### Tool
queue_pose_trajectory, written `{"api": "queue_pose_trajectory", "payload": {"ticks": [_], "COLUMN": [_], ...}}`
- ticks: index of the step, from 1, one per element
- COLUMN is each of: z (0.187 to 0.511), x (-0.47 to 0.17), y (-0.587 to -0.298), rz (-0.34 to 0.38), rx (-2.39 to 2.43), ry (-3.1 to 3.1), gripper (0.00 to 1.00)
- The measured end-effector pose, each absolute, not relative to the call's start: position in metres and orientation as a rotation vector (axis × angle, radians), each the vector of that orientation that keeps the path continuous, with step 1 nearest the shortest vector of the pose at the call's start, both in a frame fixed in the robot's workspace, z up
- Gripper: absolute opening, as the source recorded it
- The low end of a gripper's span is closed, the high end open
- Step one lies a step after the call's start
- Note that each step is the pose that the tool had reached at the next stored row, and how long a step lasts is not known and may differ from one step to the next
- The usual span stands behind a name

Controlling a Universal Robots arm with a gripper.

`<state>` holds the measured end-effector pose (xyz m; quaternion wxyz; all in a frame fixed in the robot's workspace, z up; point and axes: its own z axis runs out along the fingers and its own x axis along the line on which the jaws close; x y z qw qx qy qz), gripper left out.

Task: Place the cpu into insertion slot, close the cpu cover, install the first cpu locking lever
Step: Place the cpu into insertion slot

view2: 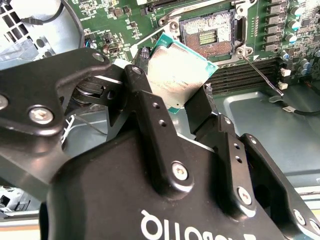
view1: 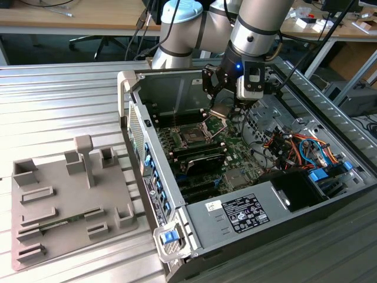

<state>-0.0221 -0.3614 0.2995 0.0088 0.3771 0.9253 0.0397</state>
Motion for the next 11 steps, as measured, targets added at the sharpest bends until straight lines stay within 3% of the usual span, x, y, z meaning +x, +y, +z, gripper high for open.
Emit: {"api": "queue_pose_trajectory", "payload": {"ticks": [11], "z": [0.2994], "x": [-0.0221], "y": [-0.3614], "rz": [0.124], "rx": [1.194], "ry": [2.884], "gripper": [0.55]}}
